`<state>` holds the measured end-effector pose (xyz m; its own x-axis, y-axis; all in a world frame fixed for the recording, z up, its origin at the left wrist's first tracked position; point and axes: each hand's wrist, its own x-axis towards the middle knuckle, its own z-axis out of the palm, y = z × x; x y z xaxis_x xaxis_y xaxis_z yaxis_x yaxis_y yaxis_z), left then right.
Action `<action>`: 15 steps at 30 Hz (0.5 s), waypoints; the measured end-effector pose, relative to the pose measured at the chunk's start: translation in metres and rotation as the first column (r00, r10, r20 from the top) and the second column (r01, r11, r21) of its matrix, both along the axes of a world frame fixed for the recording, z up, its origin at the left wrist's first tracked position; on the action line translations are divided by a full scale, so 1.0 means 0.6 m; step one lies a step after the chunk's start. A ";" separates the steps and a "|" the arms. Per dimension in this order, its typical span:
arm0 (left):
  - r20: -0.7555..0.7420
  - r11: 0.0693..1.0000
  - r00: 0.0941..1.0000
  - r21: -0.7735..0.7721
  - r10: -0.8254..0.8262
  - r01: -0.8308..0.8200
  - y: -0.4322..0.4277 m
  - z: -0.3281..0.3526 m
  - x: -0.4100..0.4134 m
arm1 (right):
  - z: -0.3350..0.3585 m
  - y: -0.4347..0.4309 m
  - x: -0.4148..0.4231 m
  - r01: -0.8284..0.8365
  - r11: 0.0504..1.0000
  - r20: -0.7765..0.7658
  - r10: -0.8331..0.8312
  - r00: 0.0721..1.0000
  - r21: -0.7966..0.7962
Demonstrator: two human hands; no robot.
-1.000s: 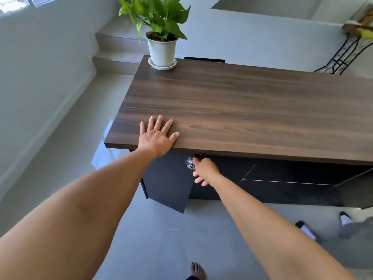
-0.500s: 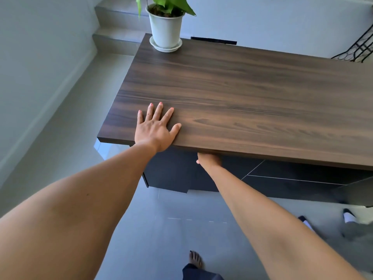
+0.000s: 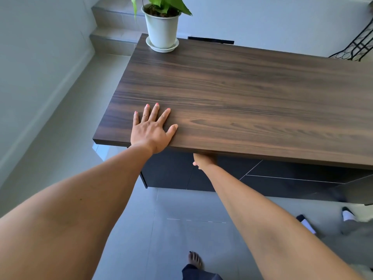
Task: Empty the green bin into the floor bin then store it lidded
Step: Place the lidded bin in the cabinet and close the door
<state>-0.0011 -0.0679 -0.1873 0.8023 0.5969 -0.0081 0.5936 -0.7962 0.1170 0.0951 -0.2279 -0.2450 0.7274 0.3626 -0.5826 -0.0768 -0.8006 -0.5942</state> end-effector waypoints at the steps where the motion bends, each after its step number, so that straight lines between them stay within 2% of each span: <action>1: 0.000 1.000 1.000 0.000 0.002 -0.002 0.000 0.000 0.000 | 0.001 -0.002 -0.003 -0.004 1.000 0.021 0.004 1.000 -0.007; 7: -0.001 1.000 1.000 -0.007 0.001 -0.001 0.000 -0.003 -0.001 | 0.014 -0.043 -0.029 -0.039 0.998 0.081 0.043 0.996 -0.054; 12: -0.015 1.000 1.000 -0.007 0.002 -0.002 0.001 -0.001 -0.002 | 0.061 -0.100 -0.063 -0.154 0.988 0.130 0.151 0.980 0.009; 15: -0.018 1.000 1.000 -0.013 0.002 -0.002 -0.001 0.000 -0.002 | 0.134 -0.138 -0.083 -0.159 0.978 0.180 0.134 0.975 0.134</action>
